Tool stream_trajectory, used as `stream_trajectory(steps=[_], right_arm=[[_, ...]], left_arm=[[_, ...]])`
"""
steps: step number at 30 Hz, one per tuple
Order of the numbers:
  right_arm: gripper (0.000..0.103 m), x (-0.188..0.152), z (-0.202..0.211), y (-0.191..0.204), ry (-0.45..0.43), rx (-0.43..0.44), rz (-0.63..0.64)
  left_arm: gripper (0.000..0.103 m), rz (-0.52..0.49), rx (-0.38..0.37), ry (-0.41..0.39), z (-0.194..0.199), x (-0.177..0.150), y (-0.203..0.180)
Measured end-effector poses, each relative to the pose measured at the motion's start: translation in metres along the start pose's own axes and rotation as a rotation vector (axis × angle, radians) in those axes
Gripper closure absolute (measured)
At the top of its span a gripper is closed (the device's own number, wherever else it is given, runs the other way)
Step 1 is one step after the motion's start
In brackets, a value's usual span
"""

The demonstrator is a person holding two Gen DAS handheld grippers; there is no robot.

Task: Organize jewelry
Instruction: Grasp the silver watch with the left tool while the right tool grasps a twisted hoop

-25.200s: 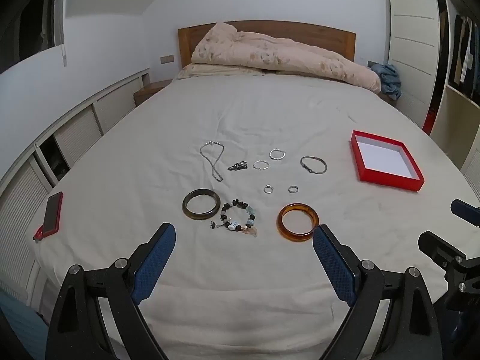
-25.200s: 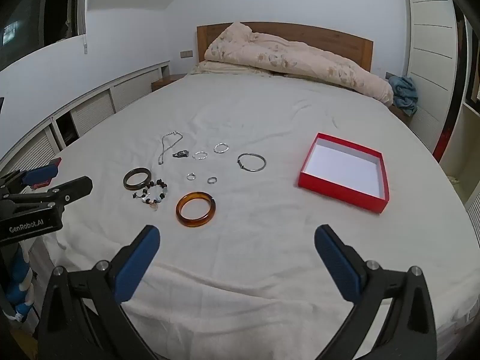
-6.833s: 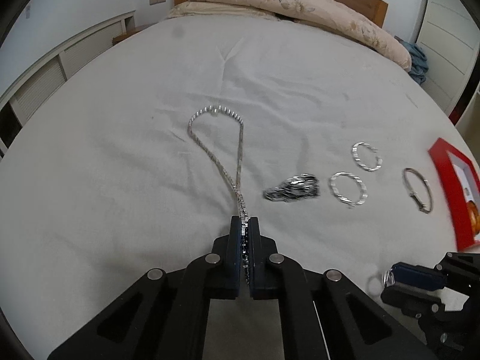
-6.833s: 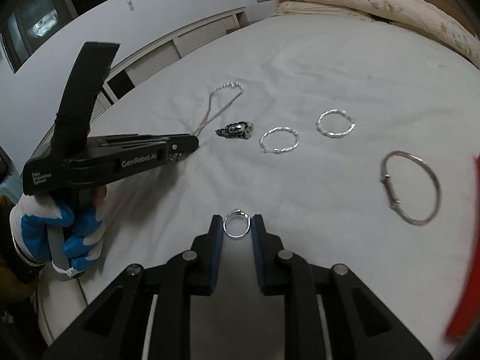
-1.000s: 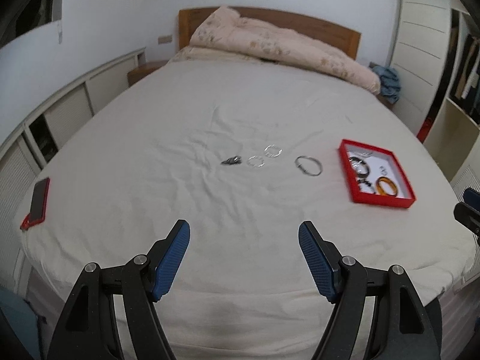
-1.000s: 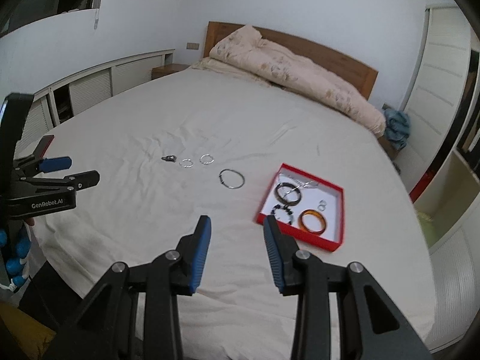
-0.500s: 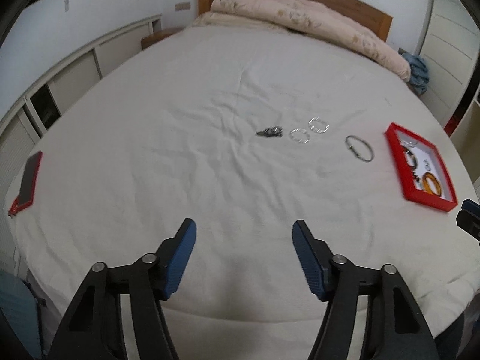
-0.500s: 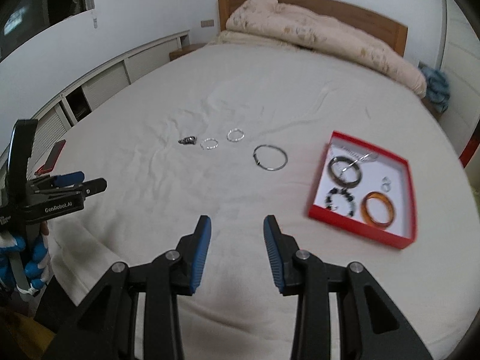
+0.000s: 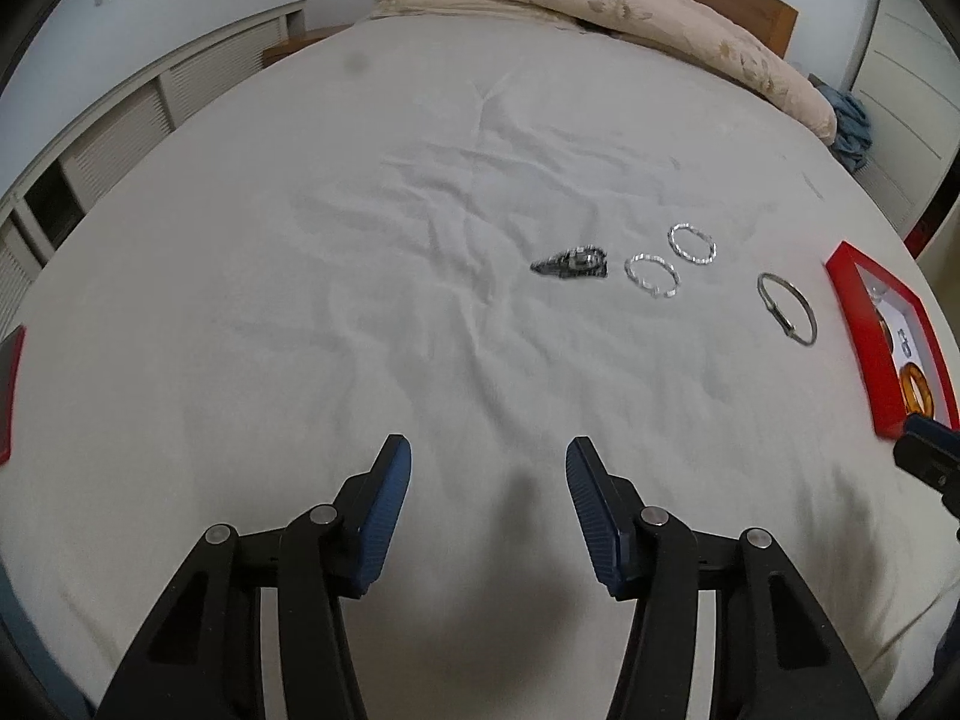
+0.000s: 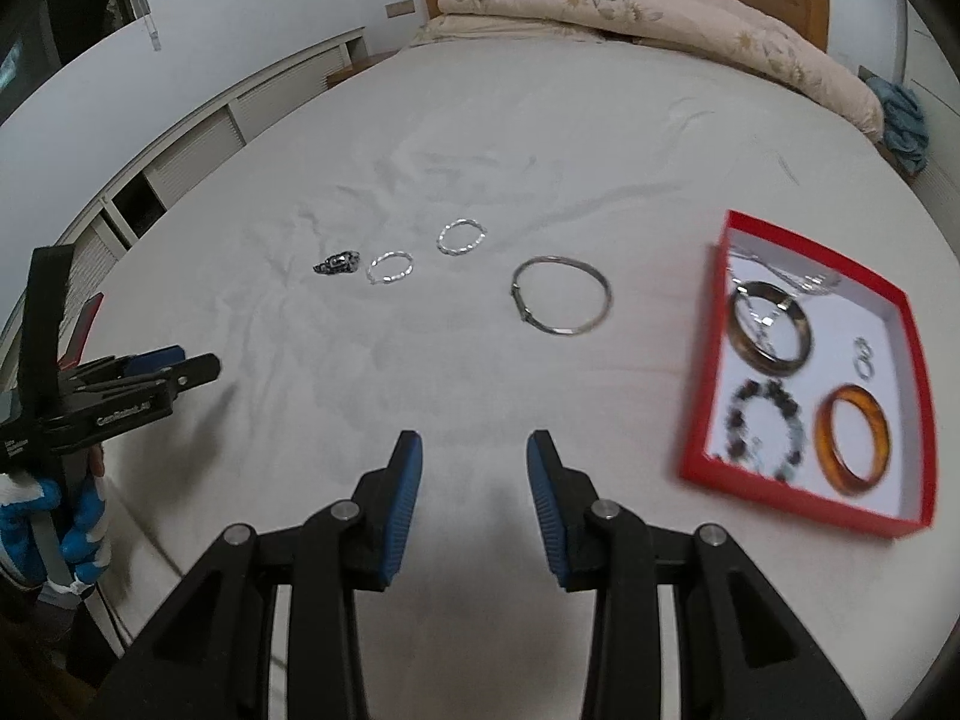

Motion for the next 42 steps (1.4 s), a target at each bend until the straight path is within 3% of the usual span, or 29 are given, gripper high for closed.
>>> stream_trajectory(steps=[17, 24, 34, 36, 40, 42], right_arm=[[0.068, 0.040, -0.073, 0.018, -0.007, 0.116, 0.008], [0.068, 0.046, -0.092, 0.021, -0.012, 0.140, 0.002], [0.068, 0.052, -0.107, 0.018, -0.005, 0.152, 0.004], [0.068, 0.053, -0.110, 0.018, -0.007, 0.156, 0.007], [0.069, 0.057, -0.114, 0.019, -0.010, 0.171, 0.015], [0.069, 0.060, -0.116, 0.021, -0.014, 0.180, 0.025]], left_arm=[[0.053, -0.154, -0.145, -0.075, -0.052, 0.071, -0.026], [0.053, -0.237, -0.159, -0.082, -0.073, 0.082, -0.043], [0.053, -0.278, -0.190, -0.074, -0.096, 0.092, -0.047], [0.058, -0.278, -0.189, -0.073, -0.100, 0.095, -0.047], [0.081, -0.235, -0.194, -0.073, -0.105, 0.100, -0.035], [0.081, -0.203, -0.222, -0.069, -0.105, 0.101, -0.030]])
Point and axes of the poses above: each gripper's, at about its wrist camera, not at the fingertips, and z roughly against the way its jaws point, y to its left, x to its top, the point moved 8 cm from there along -z, roughly the way its jaws point, and after that the axes turned 4 degrees about x, right-handed, at the moved point
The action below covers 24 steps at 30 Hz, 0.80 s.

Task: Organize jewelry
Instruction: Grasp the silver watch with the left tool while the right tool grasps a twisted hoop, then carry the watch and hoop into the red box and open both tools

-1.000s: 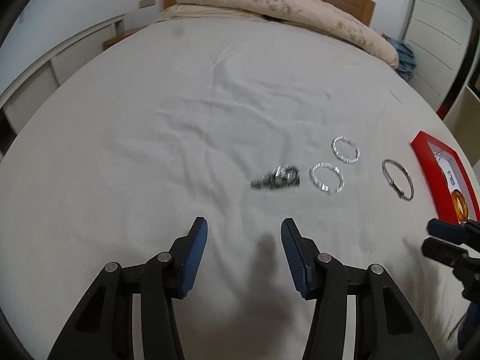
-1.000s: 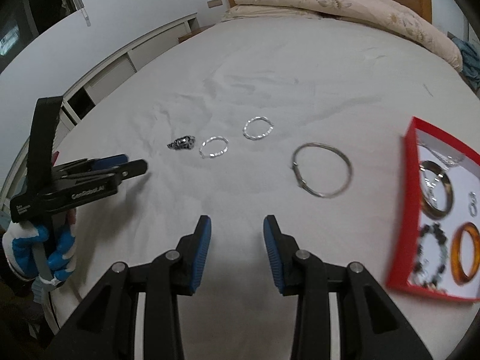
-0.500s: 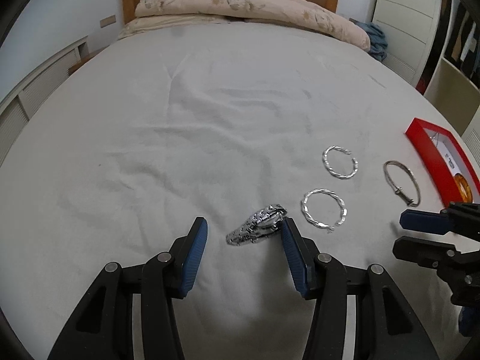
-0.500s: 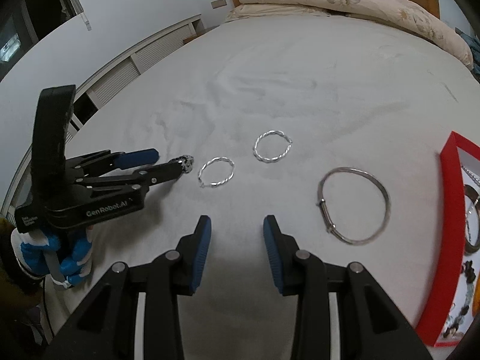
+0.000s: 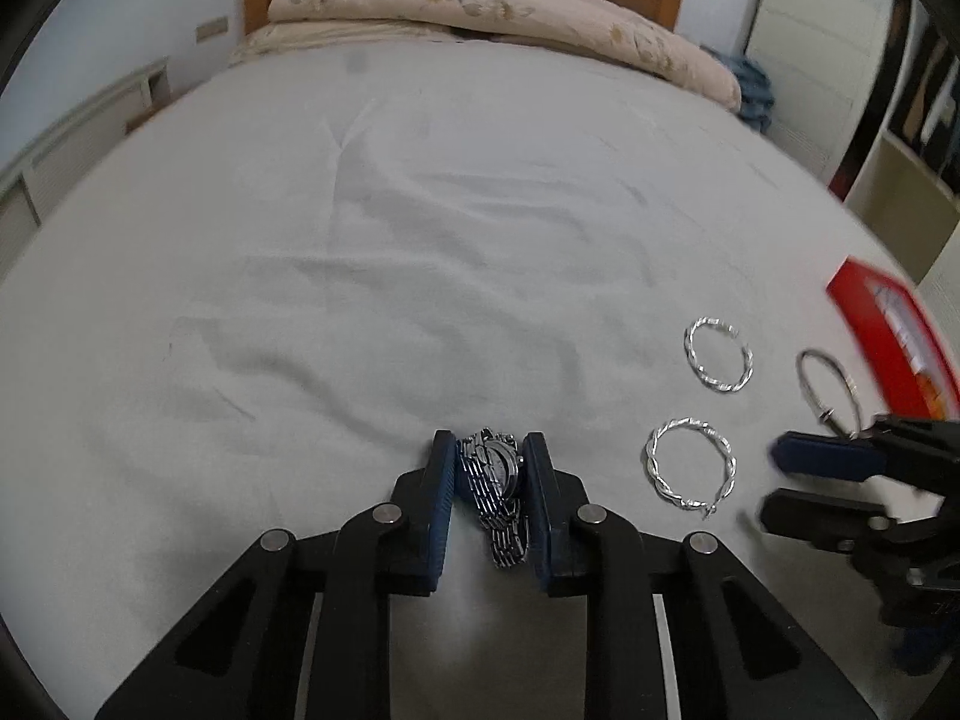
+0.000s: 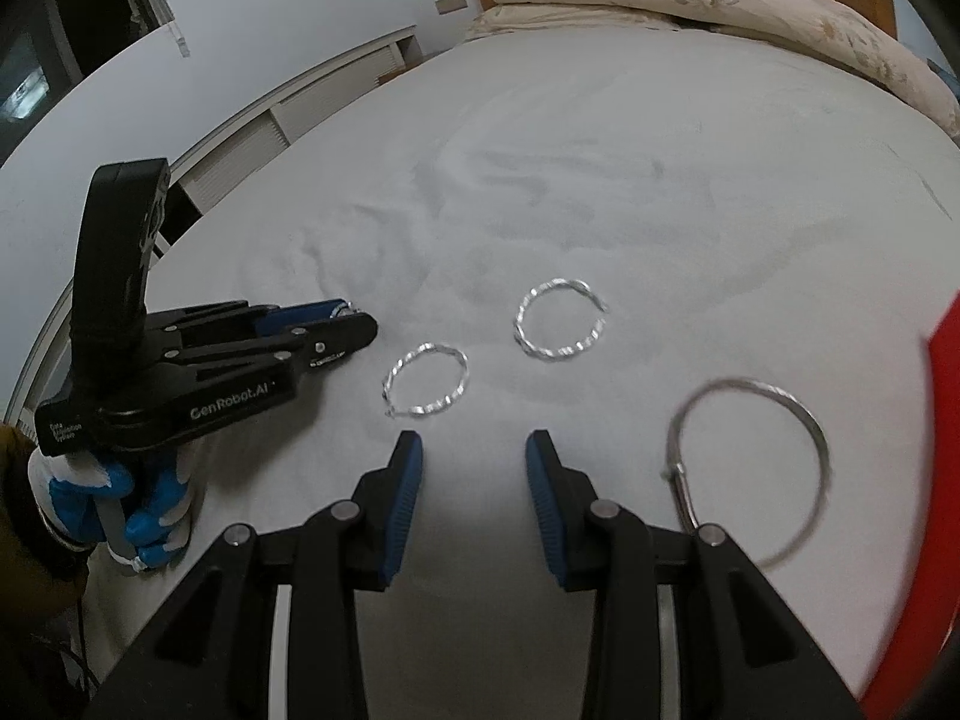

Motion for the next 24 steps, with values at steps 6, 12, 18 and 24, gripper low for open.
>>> stream_trajectory(steps=[6, 12, 18, 24], right_arm=[[0.077, 0.012, -0.015, 0.001, -0.001, 0.016, 0.024], [0.085, 0.017, -0.034, -0.001, 0.045, -0.018, 0.053], [0.085, 0.026, -0.042, -0.001, 0.132, 0.011, 0.047], [0.087, 0.029, -0.045, -0.005, 0.160, 0.001, 0.019]], left_arm=[[0.081, 0.032, 0.014, -0.033, 0.008, -0.003, 0.003], [0.081, 0.071, 0.011, -0.043, 0.012, -0.006, 0.014], [0.081, 0.096, 0.014, -0.043, 0.016, -0.008, 0.018], [0.081, 0.124, 0.009, -0.045, 0.020, -0.010, 0.024]])
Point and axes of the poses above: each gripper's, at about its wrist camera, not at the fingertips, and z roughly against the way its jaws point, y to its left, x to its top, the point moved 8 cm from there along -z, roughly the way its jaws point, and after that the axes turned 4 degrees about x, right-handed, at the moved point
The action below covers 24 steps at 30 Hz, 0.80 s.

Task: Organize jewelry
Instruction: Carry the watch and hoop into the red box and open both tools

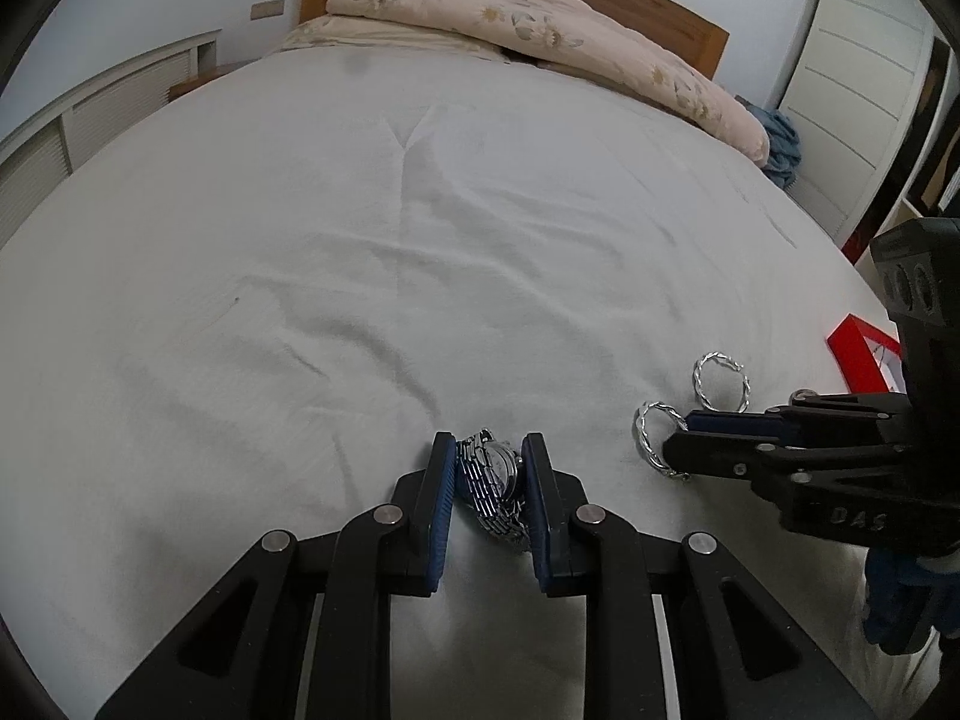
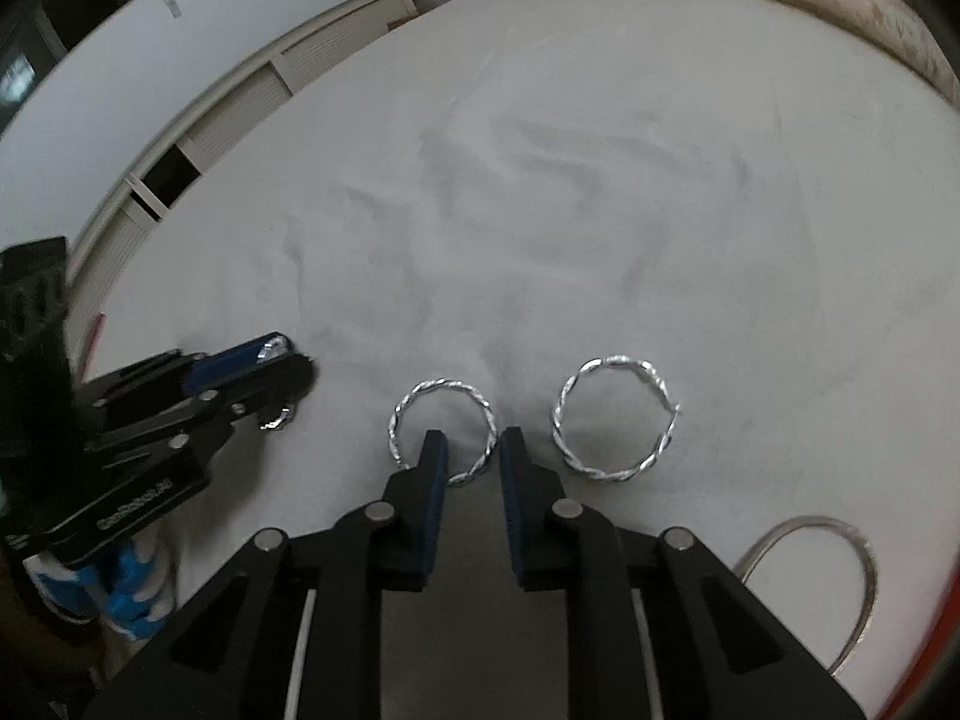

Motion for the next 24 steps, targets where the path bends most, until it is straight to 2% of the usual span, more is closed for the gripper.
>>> stream_trajectory(steps=[5, 7, 12, 19, 24], right_arm=[[0.091, 0.004, -0.011, 0.009, 0.007, -0.079, 0.076], [0.098, 0.004, -0.010, 0.009, -0.003, -0.090, 0.078], [0.099, -0.005, 0.009, 0.016, -0.029, -0.091, 0.078], [0.099, -0.040, 0.076, 0.016, -0.092, -0.089, 0.023], [0.099, -0.067, 0.142, -0.002, -0.154, -0.129, -0.039]], left_arm=[[0.081, 0.018, 0.009, -0.001, 0.006, -0.002, 0.006], [0.081, 0.019, 0.021, 0.001, 0.010, -0.003, 0.007], [0.081, 0.020, 0.059, 0.008, 0.033, -0.006, 0.010], [0.081, 0.005, 0.083, 0.002, 0.075, -0.012, -0.008], [0.081, -0.015, 0.041, -0.008, 0.101, -0.013, -0.053]])
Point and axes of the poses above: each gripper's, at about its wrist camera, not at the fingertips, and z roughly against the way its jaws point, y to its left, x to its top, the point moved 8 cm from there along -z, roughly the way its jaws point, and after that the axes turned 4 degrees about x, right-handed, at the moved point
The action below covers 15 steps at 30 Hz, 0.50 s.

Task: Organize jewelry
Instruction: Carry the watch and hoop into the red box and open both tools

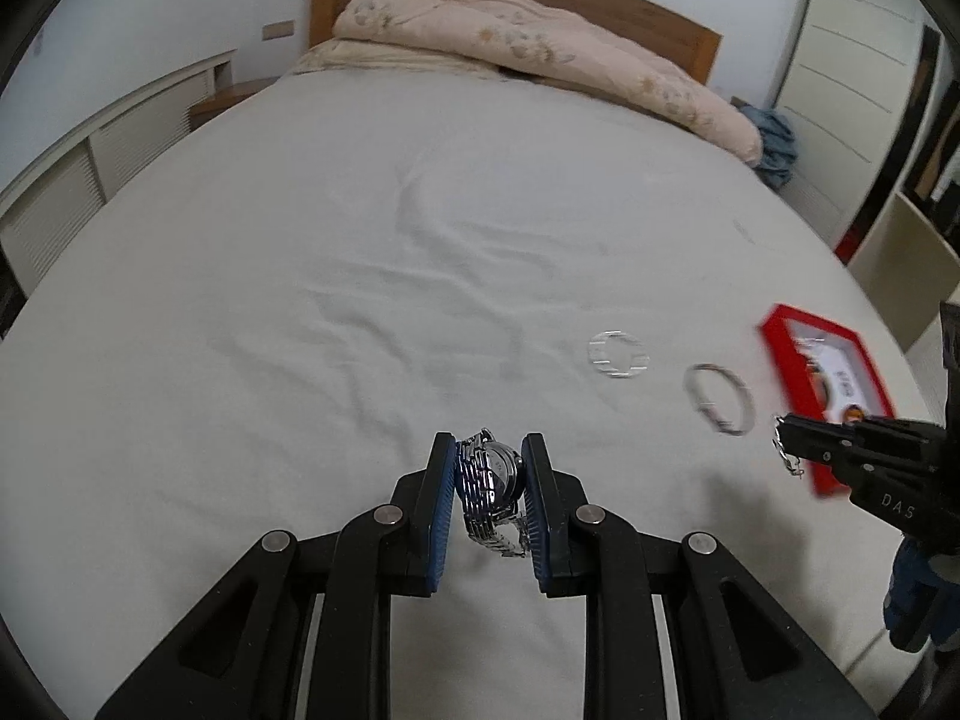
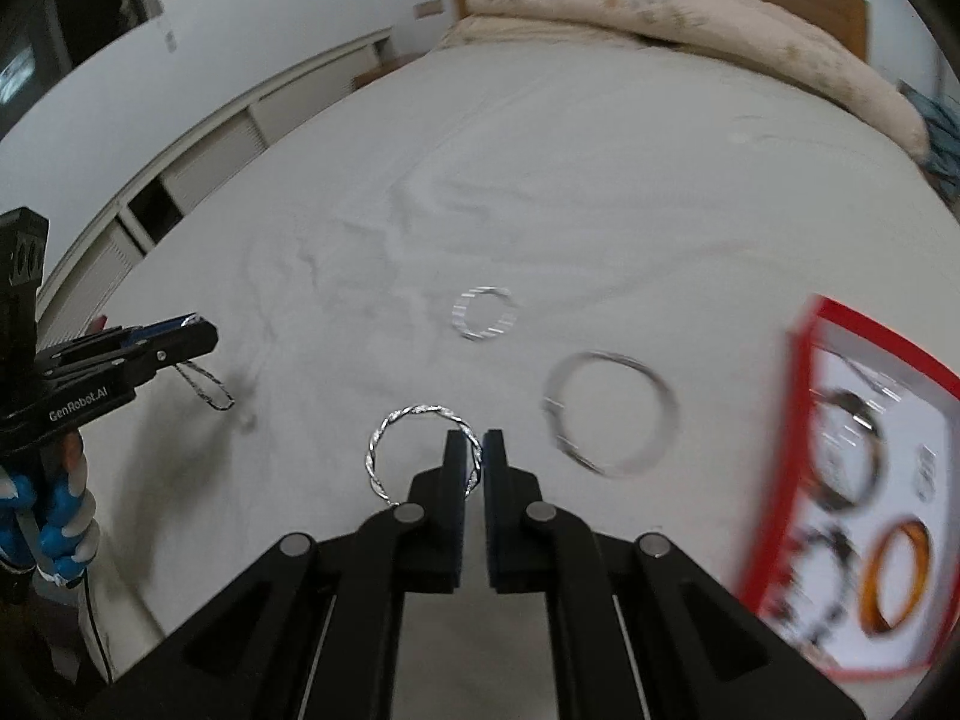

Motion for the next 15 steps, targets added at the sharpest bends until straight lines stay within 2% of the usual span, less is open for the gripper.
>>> stream_trajectory(steps=[3, 9, 15], right_arm=[[0.099, -0.016, 0.034, -0.029, -0.021, -0.033, -0.033], [0.098, -0.039, 0.083, -0.100, -0.047, -0.121, -0.102], [0.098, -0.058, 0.103, -0.170, -0.057, -0.187, -0.155]], left_arm=[[0.081, -0.014, -0.037, -0.007, 0.009, 0.004, -0.034], [0.081, -0.108, -0.121, -0.014, 0.008, 0.021, -0.125], [0.081, -0.218, -0.230, 0.012, -0.007, 0.030, -0.228]])
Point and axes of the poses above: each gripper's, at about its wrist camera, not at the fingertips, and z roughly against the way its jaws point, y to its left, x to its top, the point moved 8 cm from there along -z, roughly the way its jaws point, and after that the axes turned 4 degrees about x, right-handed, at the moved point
